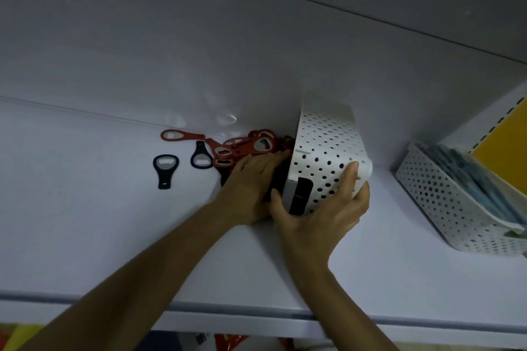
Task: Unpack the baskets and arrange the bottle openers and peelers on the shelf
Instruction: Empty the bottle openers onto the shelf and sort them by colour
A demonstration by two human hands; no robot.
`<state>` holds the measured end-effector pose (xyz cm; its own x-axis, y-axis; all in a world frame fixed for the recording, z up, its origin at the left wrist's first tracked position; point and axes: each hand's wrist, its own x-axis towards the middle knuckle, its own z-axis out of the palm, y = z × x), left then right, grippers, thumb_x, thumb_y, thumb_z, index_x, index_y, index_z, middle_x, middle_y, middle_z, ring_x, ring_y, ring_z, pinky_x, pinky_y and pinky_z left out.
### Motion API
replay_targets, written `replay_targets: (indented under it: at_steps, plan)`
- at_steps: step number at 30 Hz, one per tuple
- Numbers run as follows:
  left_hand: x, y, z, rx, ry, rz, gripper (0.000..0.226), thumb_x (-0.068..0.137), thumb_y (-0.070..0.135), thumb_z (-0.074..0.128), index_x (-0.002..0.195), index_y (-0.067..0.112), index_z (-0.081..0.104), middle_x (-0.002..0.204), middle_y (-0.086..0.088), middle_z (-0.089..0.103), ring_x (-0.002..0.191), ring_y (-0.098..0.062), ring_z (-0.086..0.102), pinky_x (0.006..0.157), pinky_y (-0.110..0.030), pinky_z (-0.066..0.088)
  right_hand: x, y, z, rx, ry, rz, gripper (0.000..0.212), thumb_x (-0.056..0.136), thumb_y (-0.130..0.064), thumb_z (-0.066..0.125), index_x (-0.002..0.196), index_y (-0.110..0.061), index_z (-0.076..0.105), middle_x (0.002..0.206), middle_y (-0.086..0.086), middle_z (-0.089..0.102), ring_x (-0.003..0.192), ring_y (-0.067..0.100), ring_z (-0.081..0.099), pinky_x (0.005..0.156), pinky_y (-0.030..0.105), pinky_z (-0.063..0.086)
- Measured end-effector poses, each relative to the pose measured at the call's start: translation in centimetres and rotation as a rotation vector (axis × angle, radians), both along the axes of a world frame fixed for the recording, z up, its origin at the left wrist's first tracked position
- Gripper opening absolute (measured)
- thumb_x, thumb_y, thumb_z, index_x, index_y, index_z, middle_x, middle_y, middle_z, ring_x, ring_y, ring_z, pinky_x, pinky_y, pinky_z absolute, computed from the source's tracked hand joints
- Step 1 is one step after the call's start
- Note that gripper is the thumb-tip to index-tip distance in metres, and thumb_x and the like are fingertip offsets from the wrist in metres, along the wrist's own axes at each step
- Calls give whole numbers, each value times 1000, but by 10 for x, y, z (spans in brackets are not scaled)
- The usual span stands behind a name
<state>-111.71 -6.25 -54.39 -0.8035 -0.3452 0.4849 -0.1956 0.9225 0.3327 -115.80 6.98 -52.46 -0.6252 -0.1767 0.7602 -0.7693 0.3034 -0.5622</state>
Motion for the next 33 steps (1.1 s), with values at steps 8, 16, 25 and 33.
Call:
replay_targets:
  at_steps: [8,16,25,33]
  plan:
    - [31,-3,7,215,44,-183,108,65,53,61,147,43,-9,152,4,27,138,-17,28,112,-44,29,-1,1,-3,-31,-34,36,110,62,-62,73,146,-25,12,146,23,22,133,27,23,106,38,23]
    - [37,-10,16,444,53,-171,126,50,65,75,141,52,-12,157,13,9,144,-8,9,116,-41,20,4,1,-3,-20,-44,95,113,61,-66,71,146,-27,8,149,23,18,137,27,19,109,38,21]
    - [53,-13,14,281,98,-99,103,72,45,75,152,26,13,152,1,31,139,-14,30,110,-44,35,7,-1,1,13,122,49,93,64,-47,82,136,-20,28,141,30,32,130,33,28,101,50,32]
    - [65,5,22,-143,136,-49,70,79,40,52,139,5,42,142,-16,45,130,-33,43,106,-44,37,6,0,2,1,261,107,80,64,-44,82,126,-23,35,139,11,29,128,32,34,99,51,39]
